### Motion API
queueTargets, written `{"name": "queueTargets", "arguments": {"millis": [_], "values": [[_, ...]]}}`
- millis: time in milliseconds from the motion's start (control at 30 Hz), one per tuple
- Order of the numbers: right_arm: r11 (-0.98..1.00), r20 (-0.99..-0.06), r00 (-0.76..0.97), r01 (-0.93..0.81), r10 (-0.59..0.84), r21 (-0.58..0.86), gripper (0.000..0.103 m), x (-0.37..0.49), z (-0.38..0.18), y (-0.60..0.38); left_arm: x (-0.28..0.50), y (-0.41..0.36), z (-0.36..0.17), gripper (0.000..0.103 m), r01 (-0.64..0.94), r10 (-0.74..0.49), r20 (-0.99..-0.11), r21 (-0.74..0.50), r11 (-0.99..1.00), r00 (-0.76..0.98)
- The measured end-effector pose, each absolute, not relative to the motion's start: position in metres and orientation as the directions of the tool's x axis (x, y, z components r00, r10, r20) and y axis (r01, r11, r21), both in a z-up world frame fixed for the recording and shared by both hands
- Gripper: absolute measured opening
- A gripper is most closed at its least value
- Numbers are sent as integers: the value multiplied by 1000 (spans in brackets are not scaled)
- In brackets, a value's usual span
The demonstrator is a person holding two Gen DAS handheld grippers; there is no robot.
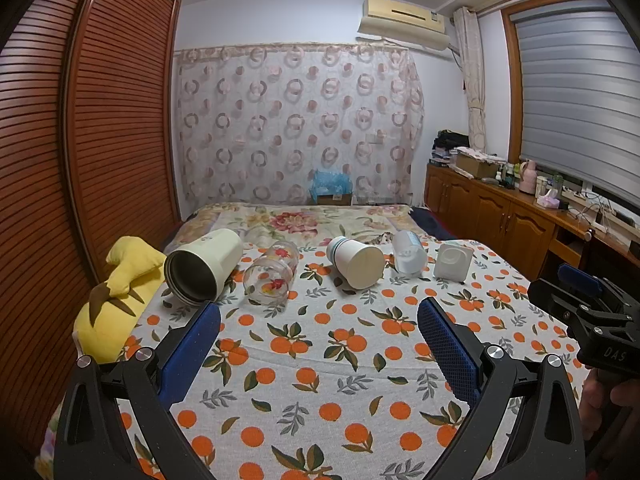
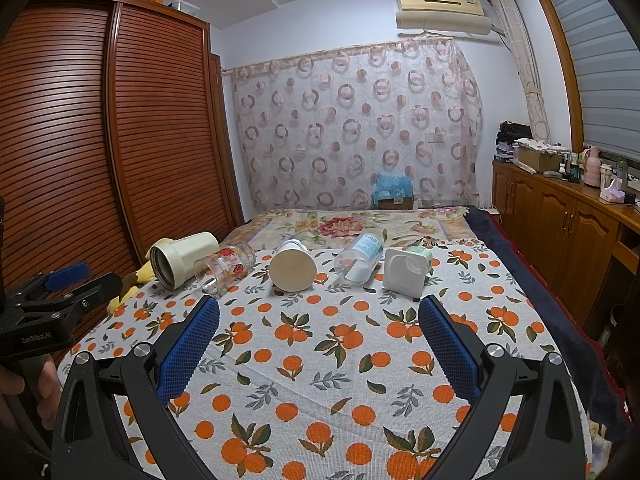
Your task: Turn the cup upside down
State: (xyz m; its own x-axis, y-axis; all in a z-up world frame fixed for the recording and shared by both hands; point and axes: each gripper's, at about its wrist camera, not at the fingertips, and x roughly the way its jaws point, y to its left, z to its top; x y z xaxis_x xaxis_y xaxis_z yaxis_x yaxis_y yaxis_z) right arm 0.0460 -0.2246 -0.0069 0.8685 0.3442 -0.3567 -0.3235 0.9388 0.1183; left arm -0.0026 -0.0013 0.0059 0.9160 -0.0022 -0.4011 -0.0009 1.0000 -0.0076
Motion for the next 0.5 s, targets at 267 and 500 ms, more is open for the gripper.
{"name": "queueTargets", "arguments": {"millis": [267, 500], "values": [[939, -355, 869, -323, 344, 119, 100, 45, -7, -225, -5, -3, 8, 95, -1, -2, -401, -8, 1000, 916], [939, -355, 869, -324, 344, 118, 100, 45, -7, -225, -6, -4, 10, 95, 0, -2, -400, -7, 1000, 917]]}}
